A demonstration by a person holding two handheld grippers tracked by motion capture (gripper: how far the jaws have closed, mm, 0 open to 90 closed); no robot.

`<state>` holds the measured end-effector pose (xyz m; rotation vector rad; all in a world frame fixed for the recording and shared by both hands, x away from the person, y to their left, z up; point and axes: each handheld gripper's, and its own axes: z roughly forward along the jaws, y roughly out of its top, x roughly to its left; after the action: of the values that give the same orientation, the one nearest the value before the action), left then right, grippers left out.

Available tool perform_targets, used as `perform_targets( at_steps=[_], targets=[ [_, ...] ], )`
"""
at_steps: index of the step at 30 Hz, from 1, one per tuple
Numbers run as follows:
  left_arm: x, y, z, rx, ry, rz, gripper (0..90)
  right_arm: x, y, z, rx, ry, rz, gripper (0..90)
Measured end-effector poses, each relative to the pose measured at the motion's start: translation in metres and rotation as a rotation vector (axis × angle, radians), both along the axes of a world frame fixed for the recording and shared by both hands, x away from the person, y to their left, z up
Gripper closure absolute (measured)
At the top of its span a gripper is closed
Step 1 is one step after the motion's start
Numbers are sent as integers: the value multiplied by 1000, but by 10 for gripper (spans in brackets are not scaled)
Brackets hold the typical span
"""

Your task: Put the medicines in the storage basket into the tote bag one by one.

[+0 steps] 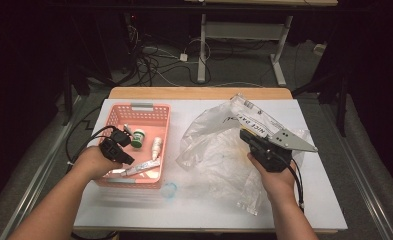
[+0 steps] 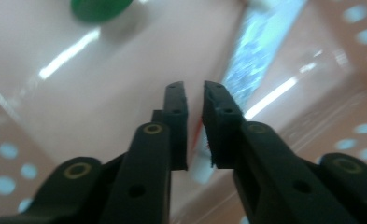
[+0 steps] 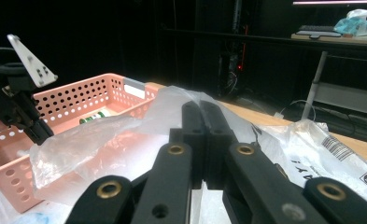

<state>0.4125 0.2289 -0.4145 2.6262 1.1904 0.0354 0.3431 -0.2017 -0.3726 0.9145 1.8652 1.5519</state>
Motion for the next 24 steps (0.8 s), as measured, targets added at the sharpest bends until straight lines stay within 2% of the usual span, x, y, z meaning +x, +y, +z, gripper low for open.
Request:
perform_targets(
  at_steps=[2, 4, 6, 10, 13, 18, 21, 24],
  targets=[
    [0, -5, -1, -6, -4, -21, 586, 0, 0, 0, -3, 1, 3, 900],
    [0, -8, -5, -3, 4, -44, 490, 0, 0, 0, -5, -1, 4, 900],
    [1, -11, -9, 7, 21, -71, 436, 0, 0, 0, -4, -1, 4, 900],
    [2, -16, -15, 46, 20, -106, 375, 0, 0, 0, 0, 1, 2, 900],
    [4, -20, -18, 70, 34, -126, 393, 0, 0, 0, 1, 1, 3, 900],
    [6, -24, -21, 100, 36, -155, 435, 0, -1, 0, -3, -6, 3, 900],
    [5, -29, -26, 143, 48, -181, 466, 0, -1, 0, 0, -3, 3, 900],
    [7, -30, -27, 128, 59, -186, 479, 0, -1, 0, -1, -3, 3, 900]
  ],
)
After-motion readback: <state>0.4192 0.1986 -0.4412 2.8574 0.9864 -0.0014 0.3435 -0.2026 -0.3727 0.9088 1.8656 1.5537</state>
